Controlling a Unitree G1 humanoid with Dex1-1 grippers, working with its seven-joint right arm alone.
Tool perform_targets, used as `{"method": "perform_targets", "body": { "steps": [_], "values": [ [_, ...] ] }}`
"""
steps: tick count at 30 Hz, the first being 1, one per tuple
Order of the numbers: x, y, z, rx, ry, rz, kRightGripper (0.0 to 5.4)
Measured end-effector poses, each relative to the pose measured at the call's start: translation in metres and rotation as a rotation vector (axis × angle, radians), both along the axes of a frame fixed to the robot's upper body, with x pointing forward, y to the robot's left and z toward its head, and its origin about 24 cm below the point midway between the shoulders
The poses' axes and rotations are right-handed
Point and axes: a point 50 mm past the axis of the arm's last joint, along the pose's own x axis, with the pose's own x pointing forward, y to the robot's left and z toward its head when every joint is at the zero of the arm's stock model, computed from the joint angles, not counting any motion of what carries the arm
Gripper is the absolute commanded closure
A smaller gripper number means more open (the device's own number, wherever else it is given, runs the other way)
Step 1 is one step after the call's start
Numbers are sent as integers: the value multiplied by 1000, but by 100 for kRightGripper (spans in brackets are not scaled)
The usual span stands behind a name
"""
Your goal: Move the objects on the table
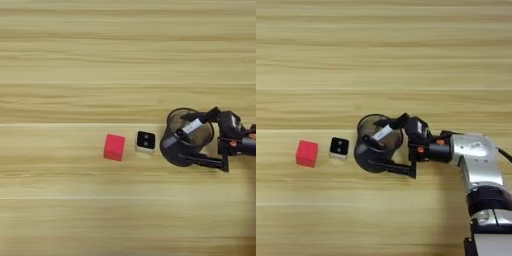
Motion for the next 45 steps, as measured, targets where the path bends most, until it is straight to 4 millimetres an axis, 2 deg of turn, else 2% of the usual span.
{"method": "perform_targets", "body": {
  "steps": [45],
  "values": [
    [2,7,11,55,-23,35,3]
  ]
}}
